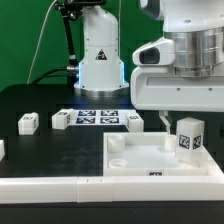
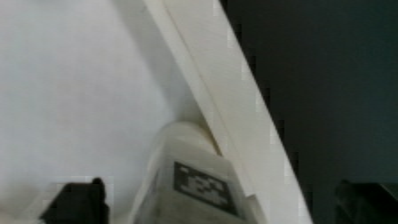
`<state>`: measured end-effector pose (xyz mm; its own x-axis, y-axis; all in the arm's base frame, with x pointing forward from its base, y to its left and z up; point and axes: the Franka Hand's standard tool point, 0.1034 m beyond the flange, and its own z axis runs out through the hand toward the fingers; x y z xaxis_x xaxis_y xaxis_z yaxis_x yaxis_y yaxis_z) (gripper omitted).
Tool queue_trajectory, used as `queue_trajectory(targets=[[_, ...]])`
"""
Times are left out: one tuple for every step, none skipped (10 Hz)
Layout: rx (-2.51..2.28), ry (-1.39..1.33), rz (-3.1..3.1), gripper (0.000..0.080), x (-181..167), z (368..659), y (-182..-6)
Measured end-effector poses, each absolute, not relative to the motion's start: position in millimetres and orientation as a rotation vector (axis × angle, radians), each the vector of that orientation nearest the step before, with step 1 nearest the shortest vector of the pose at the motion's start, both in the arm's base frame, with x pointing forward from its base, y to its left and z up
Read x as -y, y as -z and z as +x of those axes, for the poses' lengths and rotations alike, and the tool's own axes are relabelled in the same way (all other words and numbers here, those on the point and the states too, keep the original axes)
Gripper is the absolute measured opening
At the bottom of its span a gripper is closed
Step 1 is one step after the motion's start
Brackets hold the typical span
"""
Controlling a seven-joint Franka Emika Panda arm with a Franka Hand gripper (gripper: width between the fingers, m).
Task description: Assemble one leg
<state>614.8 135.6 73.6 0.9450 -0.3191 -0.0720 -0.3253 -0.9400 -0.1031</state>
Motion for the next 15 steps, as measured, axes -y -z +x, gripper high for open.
queue_trajectory(targets=[[-0.305, -0.070, -3.009, 0.0647, -134.9, 615.9, -73.0], [-0.126, -0.059, -3.021, 0.0649, -132.8, 617.6, -72.3], [0.131, -0.041, -3.024, 0.0649, -129.3, 618.8, -72.6], [0.233, -0.031, -3.019, 0.0649, -128.5, 620.1, -73.6], [0.433, -0.014, -3.007, 0.0649, -126.5, 622.1, -75.1], [0.511, -0.012, -2.995, 0.0649, -126.0, 622.4, -75.5], [0.660, -0.007, -2.976, 0.0649, -124.7, 622.2, -75.1], [0.690, -0.006, -2.969, 0.0649, -124.6, 622.1, -74.9], [0.696, -0.006, -2.967, 0.0649, -124.4, 622.0, -74.6], [0.696, -0.007, -2.967, 0.0554, -124.5, 622.0, -74.6], [0.672, -0.008, -2.972, 0.0554, -124.7, 621.9, -74.5], [0.647, -0.009, -2.978, 0.0353, -124.5, 622.0, -74.5], [0.647, -0.008, -2.978, 0.0294, -123.8, 622.2, -74.4], [0.570, -0.010, -2.991, 0.0294, -124.0, 622.4, -74.6], [0.418, -0.016, -3.017, 0.0294, -123.7, 622.6, -74.5]])
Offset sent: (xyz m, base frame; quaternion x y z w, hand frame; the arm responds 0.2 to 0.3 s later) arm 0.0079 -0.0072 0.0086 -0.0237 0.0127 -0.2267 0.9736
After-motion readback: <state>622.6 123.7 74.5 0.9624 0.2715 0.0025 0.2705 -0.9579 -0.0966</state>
